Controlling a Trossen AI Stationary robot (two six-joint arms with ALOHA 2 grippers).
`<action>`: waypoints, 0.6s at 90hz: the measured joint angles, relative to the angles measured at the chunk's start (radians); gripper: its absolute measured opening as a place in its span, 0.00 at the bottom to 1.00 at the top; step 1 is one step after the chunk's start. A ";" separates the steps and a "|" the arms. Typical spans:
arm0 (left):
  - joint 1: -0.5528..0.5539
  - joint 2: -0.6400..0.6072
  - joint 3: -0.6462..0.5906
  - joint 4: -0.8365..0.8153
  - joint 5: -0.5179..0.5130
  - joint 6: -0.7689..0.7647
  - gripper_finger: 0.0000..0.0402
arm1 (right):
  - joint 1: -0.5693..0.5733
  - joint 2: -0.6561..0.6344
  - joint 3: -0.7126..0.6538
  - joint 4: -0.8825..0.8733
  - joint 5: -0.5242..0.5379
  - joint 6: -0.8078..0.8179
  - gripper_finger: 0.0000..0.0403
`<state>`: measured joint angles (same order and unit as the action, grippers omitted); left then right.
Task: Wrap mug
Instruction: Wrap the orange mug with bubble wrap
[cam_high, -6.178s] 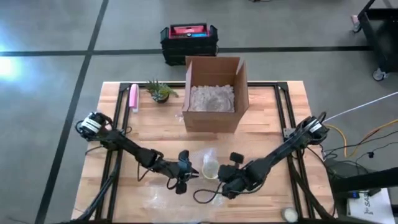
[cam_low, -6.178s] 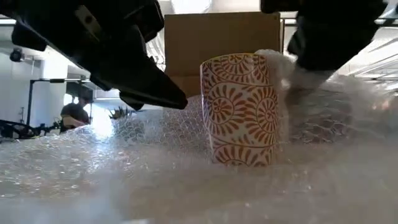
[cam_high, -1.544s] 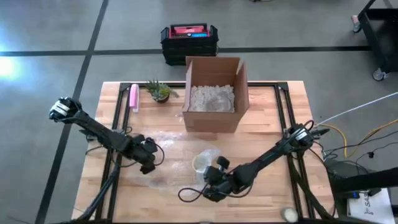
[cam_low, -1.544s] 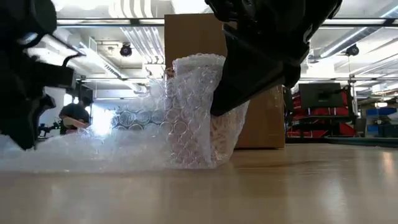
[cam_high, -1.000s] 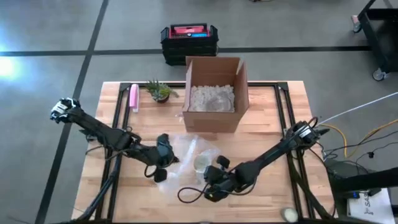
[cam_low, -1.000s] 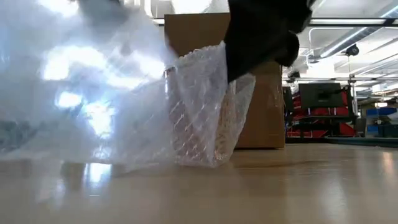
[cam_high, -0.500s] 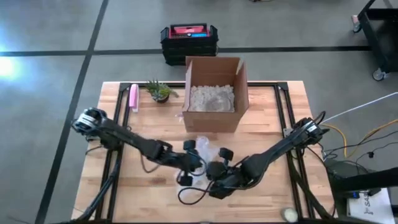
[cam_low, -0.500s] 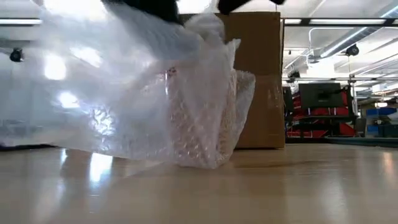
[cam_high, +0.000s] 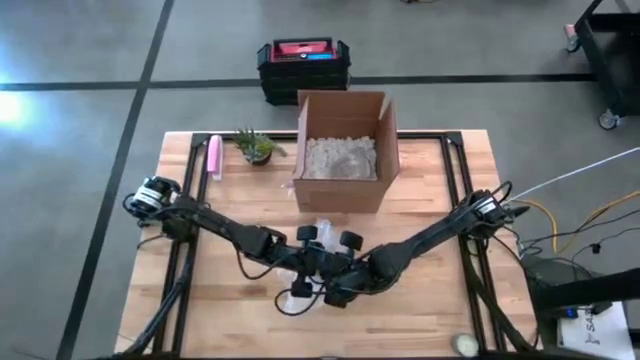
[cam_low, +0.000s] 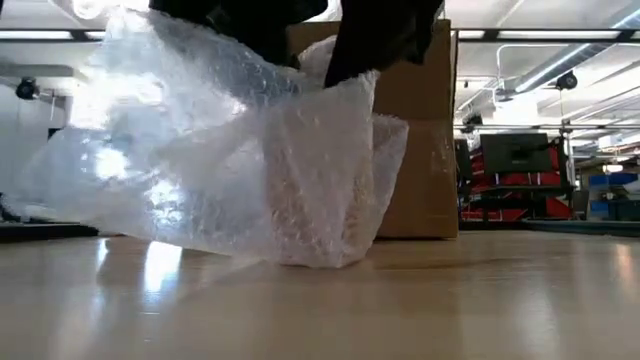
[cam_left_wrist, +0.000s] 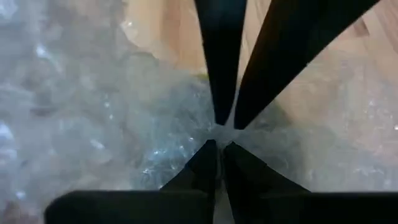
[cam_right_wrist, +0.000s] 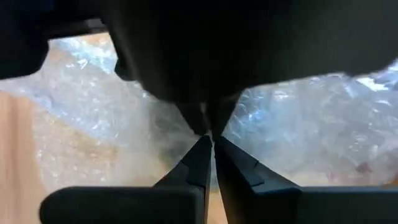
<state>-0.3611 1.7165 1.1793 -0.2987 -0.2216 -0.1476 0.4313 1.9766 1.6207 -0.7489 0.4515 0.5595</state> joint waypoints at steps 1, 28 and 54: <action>0.000 -0.001 0.000 -0.003 0.001 0.000 0.09 | 0.000 0.000 0.000 0.004 0.000 -0.002 0.02; 0.000 -0.044 0.000 -0.050 -0.029 0.027 0.38 | -0.002 -0.005 -0.002 0.040 0.048 -0.046 0.02; 0.000 -0.046 -0.004 -0.070 -0.059 0.028 0.51 | 0.004 0.002 -0.004 0.035 0.101 -0.012 0.02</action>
<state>-0.3611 1.6707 1.1750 -0.3683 -0.2807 -0.1192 0.4354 1.9785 1.6169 -0.7139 0.5525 0.5474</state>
